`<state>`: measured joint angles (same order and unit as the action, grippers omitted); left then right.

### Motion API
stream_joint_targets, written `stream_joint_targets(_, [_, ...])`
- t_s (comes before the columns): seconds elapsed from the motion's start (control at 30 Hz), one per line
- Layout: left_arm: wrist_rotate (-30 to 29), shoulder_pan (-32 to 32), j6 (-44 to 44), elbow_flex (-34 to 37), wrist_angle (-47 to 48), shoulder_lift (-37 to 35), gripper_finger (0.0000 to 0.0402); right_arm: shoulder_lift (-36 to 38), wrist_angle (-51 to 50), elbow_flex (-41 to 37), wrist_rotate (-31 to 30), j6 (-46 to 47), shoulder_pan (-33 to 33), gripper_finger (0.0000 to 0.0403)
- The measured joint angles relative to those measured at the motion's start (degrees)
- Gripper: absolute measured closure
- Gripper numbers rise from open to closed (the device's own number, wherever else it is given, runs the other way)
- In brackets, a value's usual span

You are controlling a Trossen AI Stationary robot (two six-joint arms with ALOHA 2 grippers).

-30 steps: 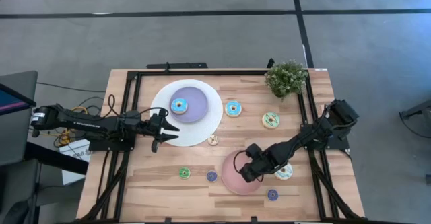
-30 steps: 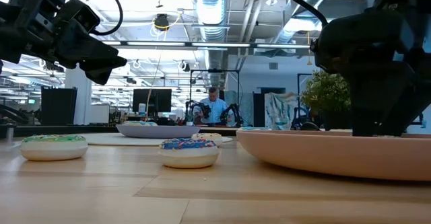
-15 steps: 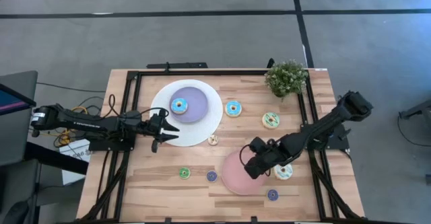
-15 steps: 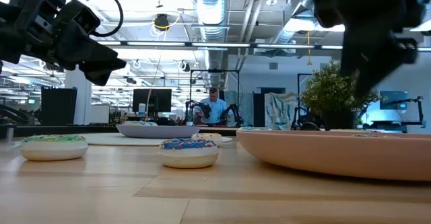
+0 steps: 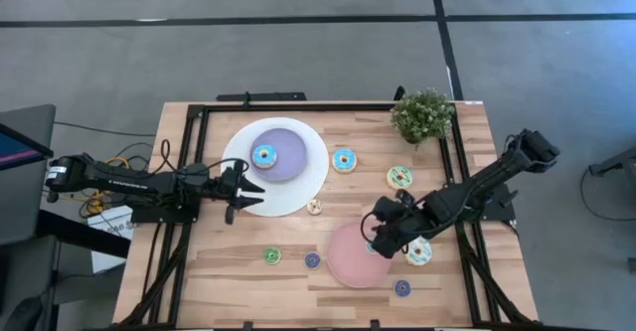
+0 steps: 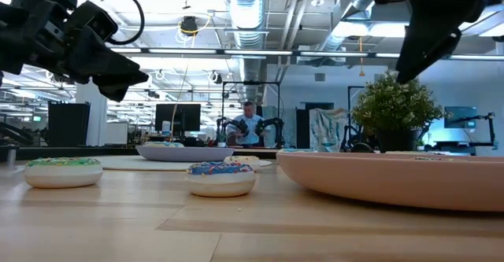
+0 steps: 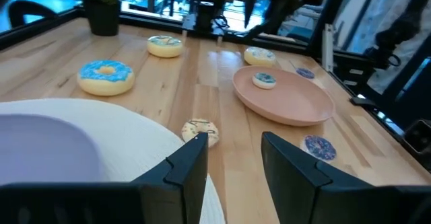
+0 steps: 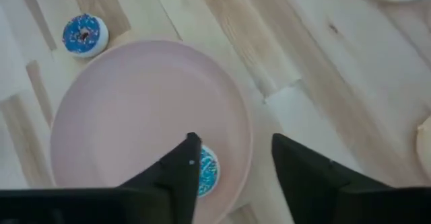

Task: Pick & Place donuts
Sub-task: Put the small white donut on the pink plate

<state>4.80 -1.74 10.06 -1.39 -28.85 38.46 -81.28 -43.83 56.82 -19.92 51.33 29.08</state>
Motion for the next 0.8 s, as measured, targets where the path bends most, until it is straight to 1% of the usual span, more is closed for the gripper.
stream_joint_targets(0.17, [-5.5,0.0,1.1,0.0,0.0,0.0,0.027,0.0,-0.9,0.0,-2.6,-4.3,0.0,0.0322])
stream_joint_targets(0.27, [-7.1,0.2,0.1,0.0,0.0,0.1,0.027,0.0,-1.0,-0.5,-4.4,-6.7,-0.1,0.0367])
stream_joint_targets(0.33, [-9.1,0.9,0.1,-1.0,1.8,0.5,0.027,0.0,-0.9,-1.5,-5.3,-7.4,-0.4,0.0392])
stream_joint_targets(0.37, [-10.3,1.5,-0.1,-2.0,3.4,0.7,0.027,0.0,-0.7,-2.1,-5.7,-7.8,-0.6,0.0397])
stream_joint_targets(0.47, [-13.9,3.9,-1.3,-5.8,9.2,2.1,0.027,1.3,1.3,-5.5,-5.8,-8.4,-1.9,0.0392])
stream_joint_targets(0.57, [-17.2,6.5,-2.4,-9.9,12.8,4.2,0.027,4.2,6.0,-10.2,-5.8,-8.5,-3.0,0.0396])
stream_joint_targets(0.67, [-19.8,9.1,-3.9,-13.2,14.8,6.7,0.027,8.4,14.5,-15.8,-5.9,-12.0,-3.8,0.0401])
stream_joint_targets(0.8, [-24.0,12.0,-4.5,-16.6,18.1,10.3,0.027,15.0,29.8,-24.0,-5.8,-20.7,-5.0,0.04])
